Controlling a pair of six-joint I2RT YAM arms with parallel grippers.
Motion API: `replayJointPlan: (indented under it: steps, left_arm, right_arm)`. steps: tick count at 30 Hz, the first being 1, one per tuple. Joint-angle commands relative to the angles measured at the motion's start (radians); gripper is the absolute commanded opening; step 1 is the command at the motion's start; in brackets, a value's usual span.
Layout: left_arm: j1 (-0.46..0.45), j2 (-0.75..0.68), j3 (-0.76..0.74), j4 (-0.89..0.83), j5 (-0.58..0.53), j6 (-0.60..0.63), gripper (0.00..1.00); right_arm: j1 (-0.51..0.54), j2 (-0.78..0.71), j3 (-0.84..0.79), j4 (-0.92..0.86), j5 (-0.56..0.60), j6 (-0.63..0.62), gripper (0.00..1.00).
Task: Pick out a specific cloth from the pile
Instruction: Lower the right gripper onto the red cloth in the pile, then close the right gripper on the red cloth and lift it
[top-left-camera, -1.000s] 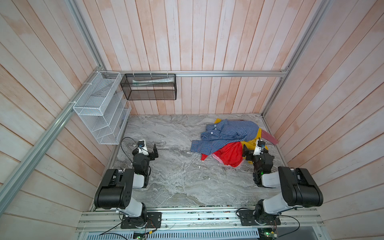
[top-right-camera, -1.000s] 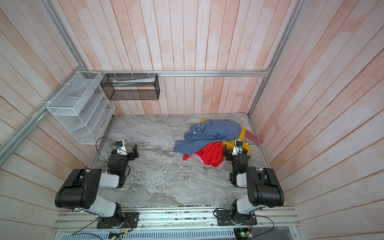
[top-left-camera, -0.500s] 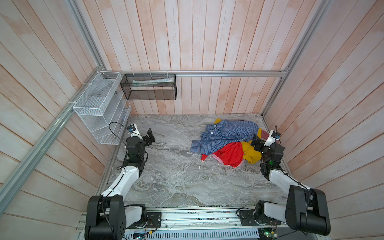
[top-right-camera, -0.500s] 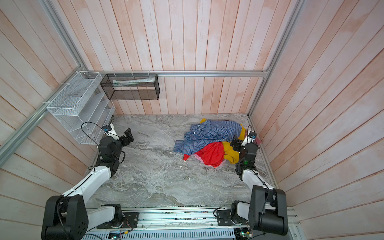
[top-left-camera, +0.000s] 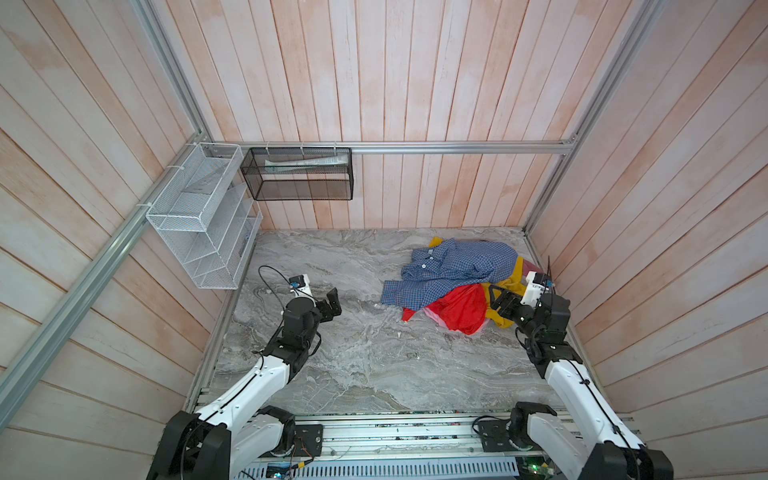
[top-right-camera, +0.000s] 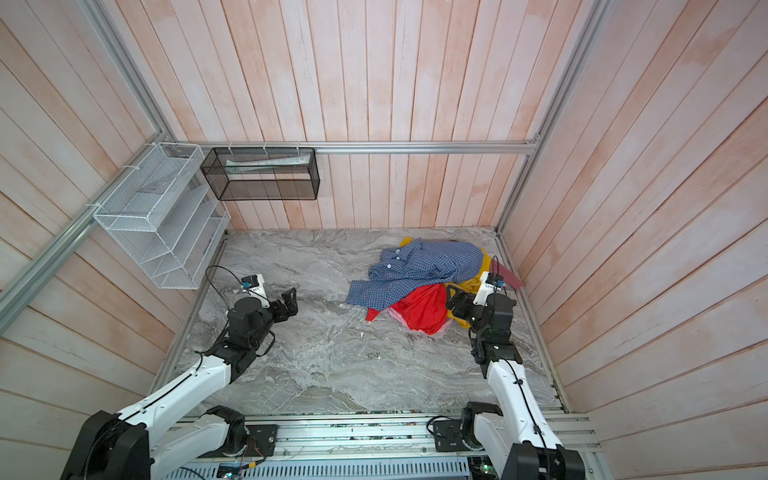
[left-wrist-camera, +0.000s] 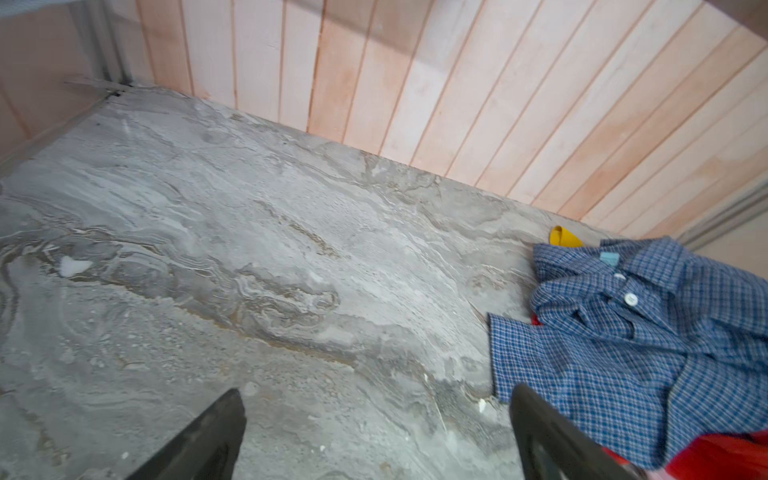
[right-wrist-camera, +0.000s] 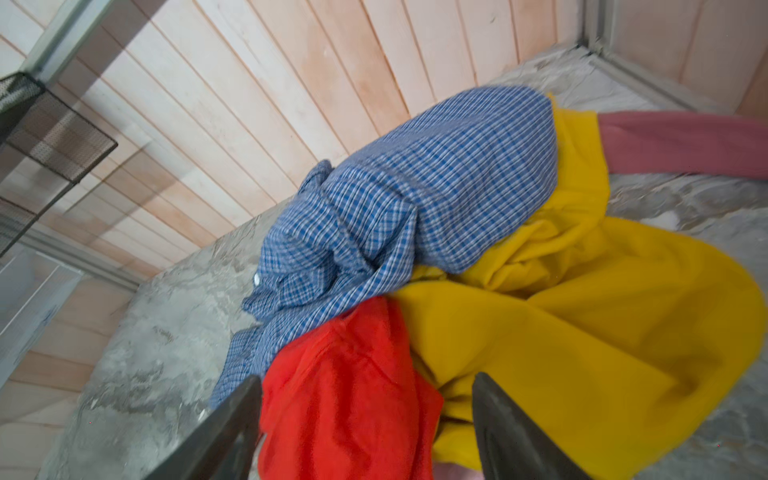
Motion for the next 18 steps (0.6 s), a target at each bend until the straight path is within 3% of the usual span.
replayJointPlan:
  steps: [1,4,10,18]
  left_arm:
    - [-0.076,0.055,0.052,-0.01,-0.082,0.033,1.0]
    - [-0.136,0.112,0.07,0.024,-0.092,0.054,1.0]
    - [-0.167,0.183,0.11,0.053,-0.075,0.084,1.0]
    - [-0.174,0.202,0.114,0.07,-0.072,0.076,1.0]
  right_arm:
    - [0.112,-0.037,0.012,-0.166,0.091,0.076,0.78]
    - [0.191,-0.036,0.007,-0.219,0.144,0.141,0.75]
    - [0.219,0.003,-0.031,-0.247,0.108,0.2,0.63]
    - [0.264,0.068,-0.034,-0.196,0.08,0.223,0.62]
